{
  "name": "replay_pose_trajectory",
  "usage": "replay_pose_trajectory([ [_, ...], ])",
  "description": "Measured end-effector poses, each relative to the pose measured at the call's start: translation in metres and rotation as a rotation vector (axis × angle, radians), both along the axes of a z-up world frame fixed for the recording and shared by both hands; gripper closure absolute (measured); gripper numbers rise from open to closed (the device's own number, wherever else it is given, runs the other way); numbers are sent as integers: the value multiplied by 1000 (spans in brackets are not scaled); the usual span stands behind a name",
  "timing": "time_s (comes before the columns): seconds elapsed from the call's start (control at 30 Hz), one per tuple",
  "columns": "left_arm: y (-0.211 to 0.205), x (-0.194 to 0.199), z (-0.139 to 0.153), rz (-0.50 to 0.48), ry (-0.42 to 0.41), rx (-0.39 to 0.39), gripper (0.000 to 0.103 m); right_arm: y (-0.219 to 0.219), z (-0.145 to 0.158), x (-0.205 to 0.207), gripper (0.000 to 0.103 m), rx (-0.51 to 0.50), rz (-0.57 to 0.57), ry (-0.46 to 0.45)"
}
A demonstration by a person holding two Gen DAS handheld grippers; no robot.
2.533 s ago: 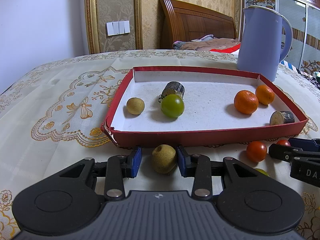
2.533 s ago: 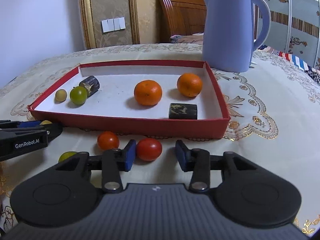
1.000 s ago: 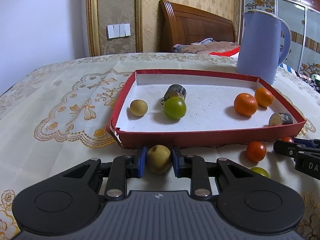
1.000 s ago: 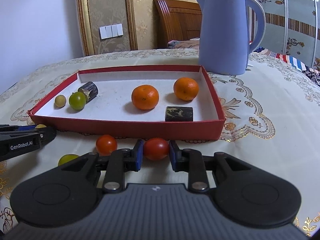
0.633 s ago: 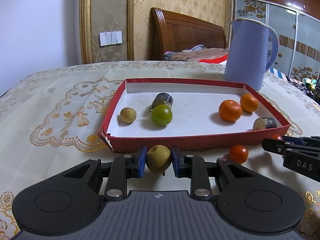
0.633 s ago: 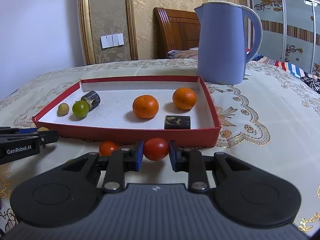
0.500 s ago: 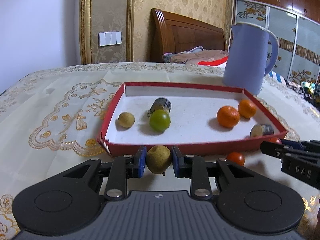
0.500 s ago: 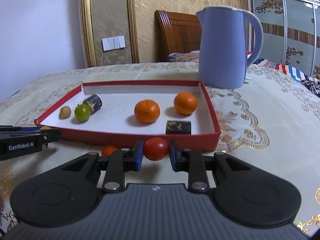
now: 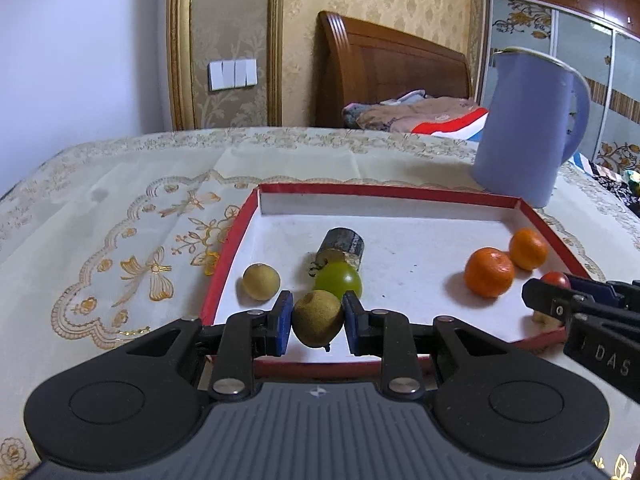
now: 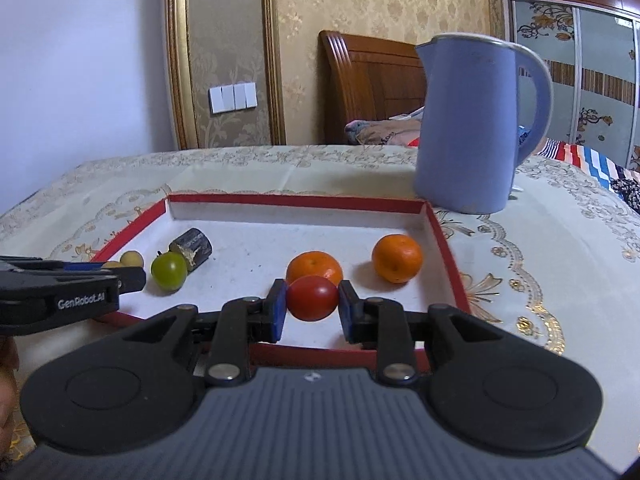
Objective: Organize fruits
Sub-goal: 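Carry the brown fruit and red tomato over the red tray with both tools, then lower into the tray and open the left tool while the right tool releases the tomato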
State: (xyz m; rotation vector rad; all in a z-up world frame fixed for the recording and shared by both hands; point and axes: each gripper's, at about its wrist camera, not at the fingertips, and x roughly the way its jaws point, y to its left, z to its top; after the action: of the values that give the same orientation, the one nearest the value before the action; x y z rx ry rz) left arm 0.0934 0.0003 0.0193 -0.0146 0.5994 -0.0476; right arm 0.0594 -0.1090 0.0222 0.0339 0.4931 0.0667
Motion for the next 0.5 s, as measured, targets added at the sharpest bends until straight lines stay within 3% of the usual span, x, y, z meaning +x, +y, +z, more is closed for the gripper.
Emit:
replay_pose_trajectory([
  [0.5, -5, 20, -14, 7, 41, 29, 77, 10, -20, 36, 77, -18, 9, 119],
])
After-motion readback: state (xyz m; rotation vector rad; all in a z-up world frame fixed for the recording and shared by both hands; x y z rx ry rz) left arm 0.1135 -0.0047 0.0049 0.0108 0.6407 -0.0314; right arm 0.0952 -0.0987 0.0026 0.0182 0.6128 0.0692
